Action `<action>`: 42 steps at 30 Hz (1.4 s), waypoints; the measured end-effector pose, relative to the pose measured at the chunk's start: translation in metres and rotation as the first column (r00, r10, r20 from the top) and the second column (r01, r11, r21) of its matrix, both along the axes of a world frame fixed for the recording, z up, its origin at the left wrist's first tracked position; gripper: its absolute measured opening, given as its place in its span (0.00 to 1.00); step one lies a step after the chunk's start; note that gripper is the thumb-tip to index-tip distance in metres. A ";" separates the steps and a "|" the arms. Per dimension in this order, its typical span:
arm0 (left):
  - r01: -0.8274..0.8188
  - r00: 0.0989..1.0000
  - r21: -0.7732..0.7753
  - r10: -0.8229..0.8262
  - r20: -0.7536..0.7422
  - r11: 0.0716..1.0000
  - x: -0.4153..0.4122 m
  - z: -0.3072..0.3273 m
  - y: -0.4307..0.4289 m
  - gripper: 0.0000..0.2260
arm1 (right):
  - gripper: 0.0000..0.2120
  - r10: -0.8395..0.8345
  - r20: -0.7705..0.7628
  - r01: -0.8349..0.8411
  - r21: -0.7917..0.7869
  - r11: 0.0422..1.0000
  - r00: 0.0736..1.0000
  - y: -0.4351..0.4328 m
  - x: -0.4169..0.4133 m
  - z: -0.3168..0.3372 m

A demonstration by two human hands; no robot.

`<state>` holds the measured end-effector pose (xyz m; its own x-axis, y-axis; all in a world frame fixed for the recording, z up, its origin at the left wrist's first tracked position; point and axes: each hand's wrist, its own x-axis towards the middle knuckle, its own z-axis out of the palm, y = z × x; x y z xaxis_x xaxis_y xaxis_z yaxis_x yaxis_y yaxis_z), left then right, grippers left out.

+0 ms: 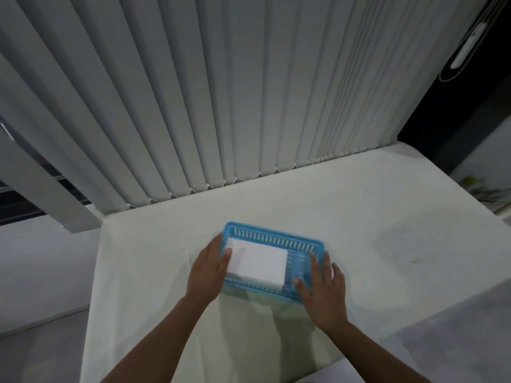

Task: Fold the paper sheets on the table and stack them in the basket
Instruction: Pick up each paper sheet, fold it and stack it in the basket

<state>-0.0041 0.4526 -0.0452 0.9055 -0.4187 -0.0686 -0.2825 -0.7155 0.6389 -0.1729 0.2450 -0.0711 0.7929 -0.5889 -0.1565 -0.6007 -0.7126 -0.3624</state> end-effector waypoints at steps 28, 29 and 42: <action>-0.276 0.929 -0.247 0.193 -0.315 0.929 -0.008 0.015 -0.197 0.19 | 0.30 -0.557 0.289 0.189 0.739 0.647 0.779 -0.186 0.016 0.018; -0.283 0.927 -0.255 0.195 -0.321 0.925 -0.008 0.015 -0.215 0.19 | 0.28 -0.560 0.291 0.194 0.735 0.649 0.775 -0.205 0.017 0.016; -0.439 0.802 -0.263 0.243 -0.545 0.859 0.033 0.017 -0.415 0.22 | 0.36 -0.352 0.161 0.267 0.392 0.880 0.922 -0.451 0.106 0.020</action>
